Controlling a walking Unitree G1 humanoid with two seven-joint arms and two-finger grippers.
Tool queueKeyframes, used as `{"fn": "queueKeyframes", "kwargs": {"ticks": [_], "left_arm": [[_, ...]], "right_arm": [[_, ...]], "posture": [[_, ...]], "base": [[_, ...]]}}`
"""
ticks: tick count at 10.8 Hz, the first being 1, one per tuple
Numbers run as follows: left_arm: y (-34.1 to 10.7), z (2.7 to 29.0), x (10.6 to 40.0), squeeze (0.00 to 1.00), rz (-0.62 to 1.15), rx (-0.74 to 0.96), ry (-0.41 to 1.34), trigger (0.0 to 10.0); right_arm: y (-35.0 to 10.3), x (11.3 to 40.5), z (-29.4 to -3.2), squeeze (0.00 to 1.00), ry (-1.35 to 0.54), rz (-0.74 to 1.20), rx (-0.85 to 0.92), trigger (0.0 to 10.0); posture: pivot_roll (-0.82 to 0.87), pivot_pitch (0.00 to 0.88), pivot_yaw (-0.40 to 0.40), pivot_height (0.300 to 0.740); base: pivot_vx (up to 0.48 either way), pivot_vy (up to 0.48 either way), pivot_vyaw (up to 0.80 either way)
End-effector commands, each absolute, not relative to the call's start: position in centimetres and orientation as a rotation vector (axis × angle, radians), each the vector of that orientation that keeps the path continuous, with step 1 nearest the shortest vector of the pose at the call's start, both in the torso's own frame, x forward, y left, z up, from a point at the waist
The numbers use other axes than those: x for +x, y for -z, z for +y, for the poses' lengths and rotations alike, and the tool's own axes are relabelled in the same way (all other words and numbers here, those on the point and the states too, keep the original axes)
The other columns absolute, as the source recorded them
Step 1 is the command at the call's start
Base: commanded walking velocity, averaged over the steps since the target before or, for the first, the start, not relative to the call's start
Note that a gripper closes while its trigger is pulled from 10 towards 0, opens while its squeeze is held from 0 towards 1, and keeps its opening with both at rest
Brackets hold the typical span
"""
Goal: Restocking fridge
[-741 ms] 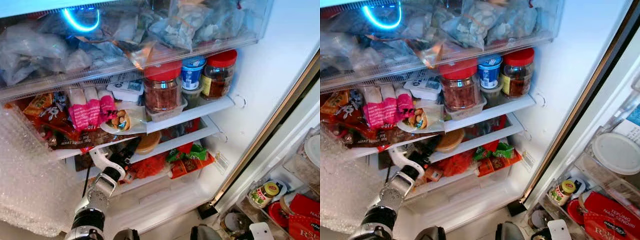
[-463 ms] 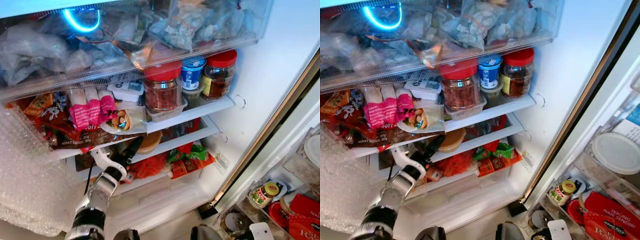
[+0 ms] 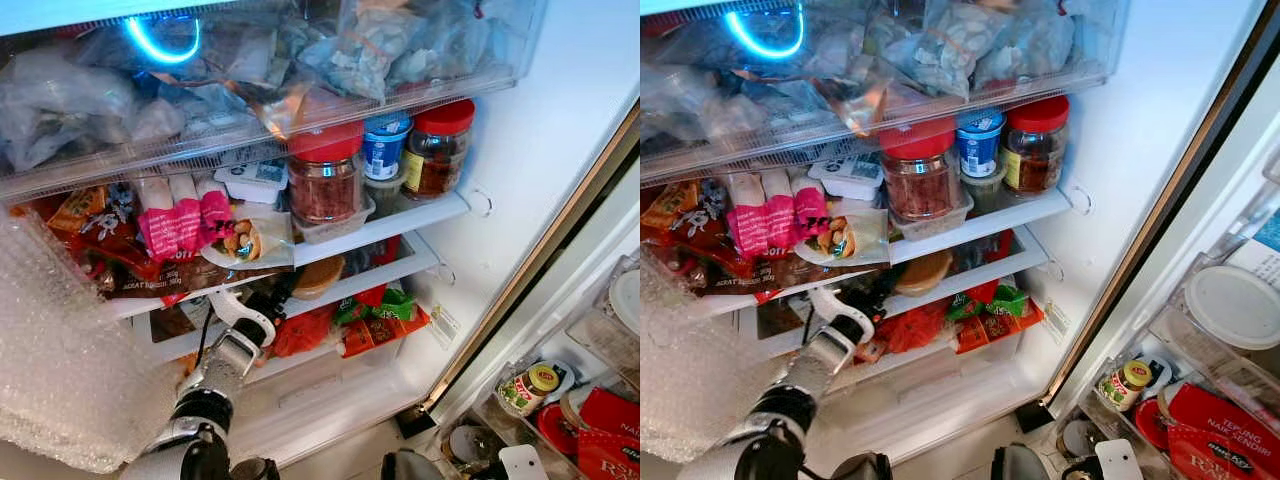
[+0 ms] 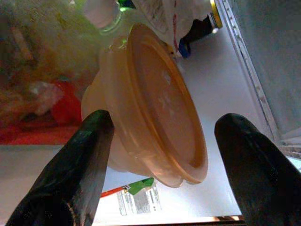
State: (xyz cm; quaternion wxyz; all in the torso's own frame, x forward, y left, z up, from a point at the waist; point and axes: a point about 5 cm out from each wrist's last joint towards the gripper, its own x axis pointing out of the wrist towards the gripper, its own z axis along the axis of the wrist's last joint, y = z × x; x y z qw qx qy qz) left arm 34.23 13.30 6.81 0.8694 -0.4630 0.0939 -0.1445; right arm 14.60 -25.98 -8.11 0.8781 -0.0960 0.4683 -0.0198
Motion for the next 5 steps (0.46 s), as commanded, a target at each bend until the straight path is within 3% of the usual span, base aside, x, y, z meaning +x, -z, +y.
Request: {"fn": "queueKeyframes", "kwargs": {"ticks": [1, 5], "left_arm": [[-7.1, 13.0, 34.4, 0.00, 0.185, -0.954, 0.325, 10.0], [-6.5, 15.3, 32.5, 0.00, 0.135, -0.901, 0.320, 10.0]], "right_arm": [[8.0, 14.8, -26.2, 0.00, 0.044, 0.964, -0.208, 10.0], [8.0, 14.7, -26.0, 0.00, 0.029, 0.968, -0.213, 10.0]], "posture": [[-0.06, 0.050, 0.000, 0.651], [-0.03, 0.035, 0.005, 0.651]], "base": [[0.000, 0.000, 0.00], [0.000, 0.000, 0.00]]}}
